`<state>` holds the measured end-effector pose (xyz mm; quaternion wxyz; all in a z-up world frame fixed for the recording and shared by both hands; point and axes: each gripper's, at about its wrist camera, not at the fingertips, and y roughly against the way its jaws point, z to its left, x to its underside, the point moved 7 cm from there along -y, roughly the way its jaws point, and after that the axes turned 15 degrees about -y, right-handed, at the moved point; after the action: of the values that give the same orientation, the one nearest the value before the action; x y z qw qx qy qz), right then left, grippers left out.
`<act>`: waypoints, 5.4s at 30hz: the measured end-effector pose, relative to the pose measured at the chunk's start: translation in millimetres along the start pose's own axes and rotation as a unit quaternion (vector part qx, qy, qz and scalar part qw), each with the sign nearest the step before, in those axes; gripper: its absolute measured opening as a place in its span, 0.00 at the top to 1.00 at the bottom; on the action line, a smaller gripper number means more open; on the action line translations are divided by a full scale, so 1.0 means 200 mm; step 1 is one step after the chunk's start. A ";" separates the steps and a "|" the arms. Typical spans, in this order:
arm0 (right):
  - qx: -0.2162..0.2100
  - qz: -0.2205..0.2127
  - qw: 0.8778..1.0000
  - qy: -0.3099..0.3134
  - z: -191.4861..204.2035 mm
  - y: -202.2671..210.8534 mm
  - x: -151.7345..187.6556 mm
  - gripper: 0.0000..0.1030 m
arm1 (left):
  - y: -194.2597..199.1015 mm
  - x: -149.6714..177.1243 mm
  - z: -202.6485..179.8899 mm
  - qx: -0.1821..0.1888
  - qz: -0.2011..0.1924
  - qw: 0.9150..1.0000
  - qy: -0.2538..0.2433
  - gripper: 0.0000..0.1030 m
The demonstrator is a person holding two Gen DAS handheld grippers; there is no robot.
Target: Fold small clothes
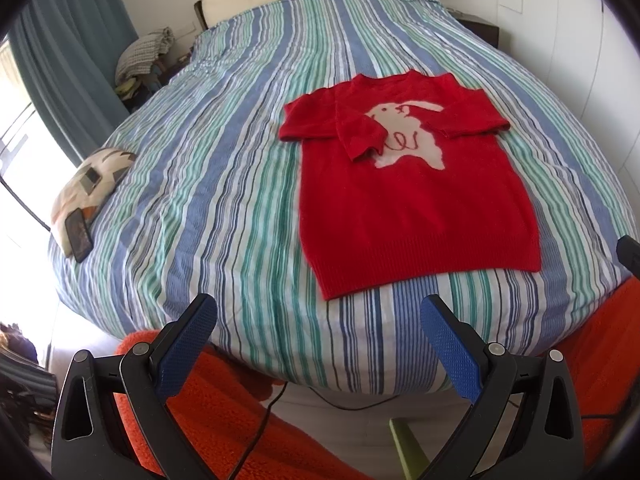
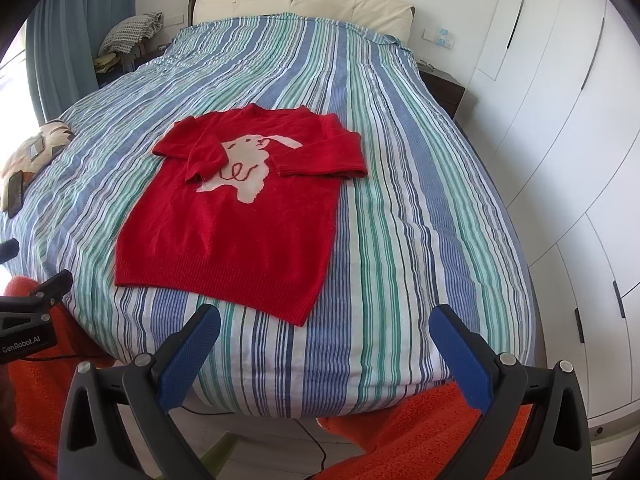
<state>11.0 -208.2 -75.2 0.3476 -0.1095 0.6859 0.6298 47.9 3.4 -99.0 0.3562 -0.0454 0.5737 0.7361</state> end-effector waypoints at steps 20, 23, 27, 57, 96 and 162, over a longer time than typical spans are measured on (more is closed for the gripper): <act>-0.277 0.159 0.929 -0.185 -0.08 -0.93 0.23 0.18 | -0.97 0.19 0.09 0.148 0.050 0.977 0.144 0.01; -0.272 0.156 0.933 -0.176 -0.08 -0.94 0.24 0.18 | -0.96 0.20 0.06 0.141 0.060 0.983 0.101 0.01; -0.280 0.158 0.929 -0.184 -0.09 -0.95 0.22 0.30 | -0.92 0.17 0.08 0.166 0.052 0.976 0.128 0.05; -0.158 0.212 0.952 -0.155 -0.25 -0.96 0.29 0.88 | -0.88 0.24 0.04 0.054 0.095 0.994 -0.002 0.76; 0.024 -0.011 0.966 -0.258 -1.51 -1.29 -0.92 0.93 | -0.80 0.18 0.48 0.000 -0.005 0.989 0.146 0.12; -0.096 -0.028 0.988 -0.120 -0.58 -0.84 -0.14 0.28 | -1.01 -0.71 -0.13 0.116 -0.045 0.987 -0.102 0.82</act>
<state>91.6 -355.7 -193.6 0.4327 -0.0856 0.5725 0.6912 260.4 -68.6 -204.7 0.4482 0.0454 0.6134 0.6487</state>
